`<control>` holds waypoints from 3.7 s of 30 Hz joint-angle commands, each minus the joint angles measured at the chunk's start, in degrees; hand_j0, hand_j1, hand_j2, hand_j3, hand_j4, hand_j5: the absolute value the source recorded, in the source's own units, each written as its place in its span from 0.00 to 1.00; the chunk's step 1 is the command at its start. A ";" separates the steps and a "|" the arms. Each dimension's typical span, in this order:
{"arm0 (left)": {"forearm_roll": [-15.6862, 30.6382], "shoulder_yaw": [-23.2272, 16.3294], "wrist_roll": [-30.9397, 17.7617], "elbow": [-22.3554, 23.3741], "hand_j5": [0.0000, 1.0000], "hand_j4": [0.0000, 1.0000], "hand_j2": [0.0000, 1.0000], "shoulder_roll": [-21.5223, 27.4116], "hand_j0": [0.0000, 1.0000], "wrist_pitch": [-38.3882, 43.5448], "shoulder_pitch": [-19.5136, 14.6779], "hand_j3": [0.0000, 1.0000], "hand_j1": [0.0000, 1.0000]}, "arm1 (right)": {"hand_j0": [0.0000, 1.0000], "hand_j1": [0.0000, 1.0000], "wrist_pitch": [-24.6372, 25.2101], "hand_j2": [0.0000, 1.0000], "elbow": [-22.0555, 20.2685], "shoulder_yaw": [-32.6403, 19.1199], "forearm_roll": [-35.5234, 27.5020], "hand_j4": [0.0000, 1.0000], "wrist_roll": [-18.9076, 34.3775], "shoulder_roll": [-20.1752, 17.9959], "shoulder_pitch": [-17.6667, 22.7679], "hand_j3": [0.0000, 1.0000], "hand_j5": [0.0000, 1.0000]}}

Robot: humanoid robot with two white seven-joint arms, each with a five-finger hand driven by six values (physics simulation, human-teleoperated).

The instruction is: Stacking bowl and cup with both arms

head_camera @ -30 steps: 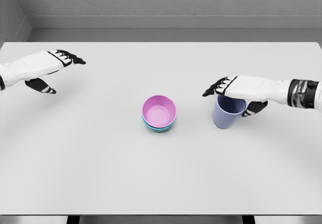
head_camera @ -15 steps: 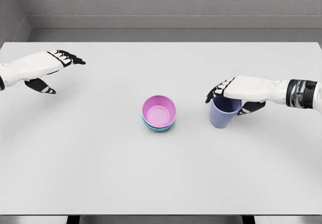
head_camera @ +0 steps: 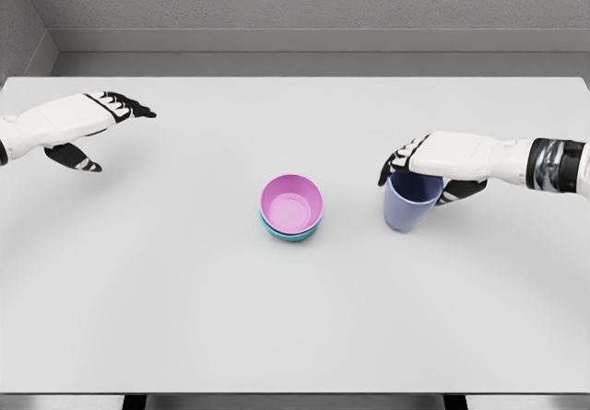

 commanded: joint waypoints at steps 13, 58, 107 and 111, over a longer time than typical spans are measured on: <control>0.36 0.14 0.03 -0.01 1.00 1.00 1.00 0.17 1.00 0.10 -0.09 1.00 1.00 | 0.64 0.64 0.56 0.64 -5.05 -3.44 -0.49 0.64 0.00 -0.23 -0.09 0.64 0.64; 0.54 0.22 -0.06 -0.01 1.00 1.00 1.00 0.87 1.00 0.10 0.00 1.00 1.00 | 0.64 0.64 0.47 0.64 -8.56 -0.45 -0.67 0.64 0.00 11.01 -5.71 0.64 0.64; 0.36 5.94 -2.52 -0.36 1.00 1.00 1.00 0.34 1.00 0.10 3.34 1.00 1.00 | 0.99 0.99 3.64 0.99 -4.26 5.44 0.30 0.99 0.00 14.71 -7.03 0.99 0.99; 0.28 5.85 -2.52 -0.36 1.00 1.00 1.00 0.34 1.00 0.10 3.34 1.00 1.00 | 0.99 0.99 3.64 0.99 -4.26 5.70 0.30 0.99 0.00 14.71 -7.21 0.99 0.99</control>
